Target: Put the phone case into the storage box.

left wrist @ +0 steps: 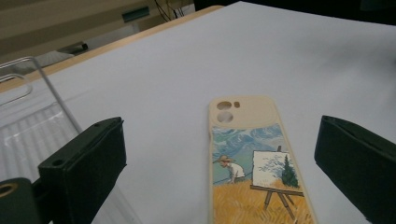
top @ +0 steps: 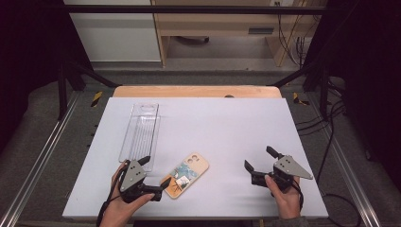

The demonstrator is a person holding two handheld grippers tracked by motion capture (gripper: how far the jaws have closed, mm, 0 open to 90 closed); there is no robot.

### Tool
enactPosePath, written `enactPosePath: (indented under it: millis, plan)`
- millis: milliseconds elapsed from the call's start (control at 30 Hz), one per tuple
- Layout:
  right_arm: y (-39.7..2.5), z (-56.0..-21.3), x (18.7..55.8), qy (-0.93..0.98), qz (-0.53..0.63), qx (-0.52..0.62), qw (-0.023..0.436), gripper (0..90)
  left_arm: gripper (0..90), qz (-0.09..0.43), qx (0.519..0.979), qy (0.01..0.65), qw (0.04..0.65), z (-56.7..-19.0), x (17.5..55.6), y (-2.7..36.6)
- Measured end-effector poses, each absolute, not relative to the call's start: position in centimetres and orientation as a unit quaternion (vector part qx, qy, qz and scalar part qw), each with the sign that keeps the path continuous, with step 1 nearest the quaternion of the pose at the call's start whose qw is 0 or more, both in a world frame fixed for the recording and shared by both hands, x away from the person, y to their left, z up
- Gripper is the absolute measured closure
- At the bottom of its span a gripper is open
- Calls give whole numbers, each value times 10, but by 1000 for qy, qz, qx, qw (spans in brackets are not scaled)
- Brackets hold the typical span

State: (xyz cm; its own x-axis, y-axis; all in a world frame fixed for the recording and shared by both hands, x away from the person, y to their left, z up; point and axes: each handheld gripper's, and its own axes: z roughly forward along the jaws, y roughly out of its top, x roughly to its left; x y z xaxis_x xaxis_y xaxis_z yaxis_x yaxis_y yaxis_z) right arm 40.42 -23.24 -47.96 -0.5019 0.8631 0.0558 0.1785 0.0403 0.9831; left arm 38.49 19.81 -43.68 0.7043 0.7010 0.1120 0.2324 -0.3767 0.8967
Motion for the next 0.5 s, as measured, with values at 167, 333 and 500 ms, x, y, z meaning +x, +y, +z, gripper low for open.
enactPosePath:
  millis: [167, 333, 500]
  plan:
    - [-235, -480, 404, 641, 581, 407, 292, 36, 21, 224, 814, 287, 453, -439, 388, 178]
    - [-233, -481, 405, 648, 577, 403, 291, 35, 25, 209, 835, 286, 422, -445, 392, 169]
    - [-231, -482, 406, 654, 571, 400, 293, 35, 32, 172, 854, 299, 390, -457, 400, 162]
